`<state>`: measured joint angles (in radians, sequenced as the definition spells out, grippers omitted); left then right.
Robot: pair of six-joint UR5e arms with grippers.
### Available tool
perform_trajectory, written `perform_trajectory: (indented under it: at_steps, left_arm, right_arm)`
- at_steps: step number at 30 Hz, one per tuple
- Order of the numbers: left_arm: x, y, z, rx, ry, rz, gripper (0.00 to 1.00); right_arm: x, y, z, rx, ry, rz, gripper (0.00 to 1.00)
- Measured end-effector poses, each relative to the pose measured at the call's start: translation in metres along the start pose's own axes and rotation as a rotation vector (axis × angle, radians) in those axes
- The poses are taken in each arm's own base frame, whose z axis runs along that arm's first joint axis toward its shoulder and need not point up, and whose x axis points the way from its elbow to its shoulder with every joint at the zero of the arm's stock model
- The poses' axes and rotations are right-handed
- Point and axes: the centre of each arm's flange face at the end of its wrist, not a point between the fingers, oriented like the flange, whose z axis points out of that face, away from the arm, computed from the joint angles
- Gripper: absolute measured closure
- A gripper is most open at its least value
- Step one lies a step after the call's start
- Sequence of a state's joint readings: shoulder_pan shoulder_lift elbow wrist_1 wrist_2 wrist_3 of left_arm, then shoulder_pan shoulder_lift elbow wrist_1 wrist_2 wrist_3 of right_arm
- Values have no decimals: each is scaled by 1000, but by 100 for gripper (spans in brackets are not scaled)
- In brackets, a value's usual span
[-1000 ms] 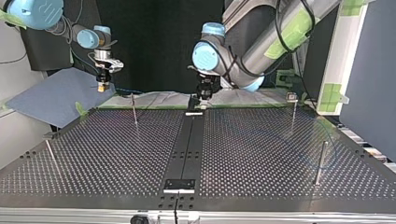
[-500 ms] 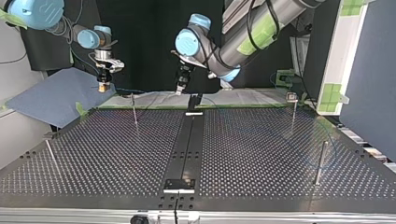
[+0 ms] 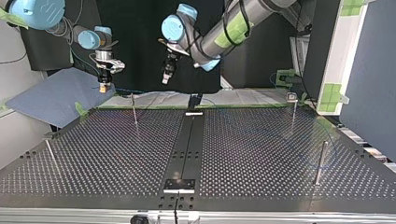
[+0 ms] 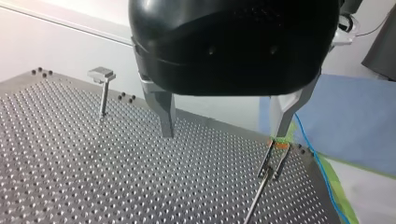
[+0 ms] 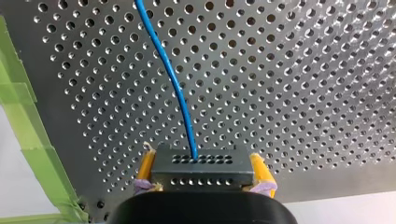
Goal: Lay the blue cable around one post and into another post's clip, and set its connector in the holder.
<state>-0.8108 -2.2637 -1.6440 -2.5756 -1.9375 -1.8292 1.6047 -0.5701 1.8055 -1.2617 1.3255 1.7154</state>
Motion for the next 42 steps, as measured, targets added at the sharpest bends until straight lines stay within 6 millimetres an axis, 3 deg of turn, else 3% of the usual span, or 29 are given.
perform_trajectory:
  at_steps: [5,18,35,42]
  left_arm:
    - [21,-5,4,-21,-20,1,0]
    - [66,60,38,-208,-61,5,0]
    - [145,91,38,-308,-23,49,0]
    - [171,93,41,-307,10,69,0]
  right_arm:
    - [0,-1,0,1,-1,0,100]
    - [0,0,0,0,-3,2,100]
    - [0,-1,0,1,-4,1,100]
    - [-1,-1,0,2,-5,1,100]
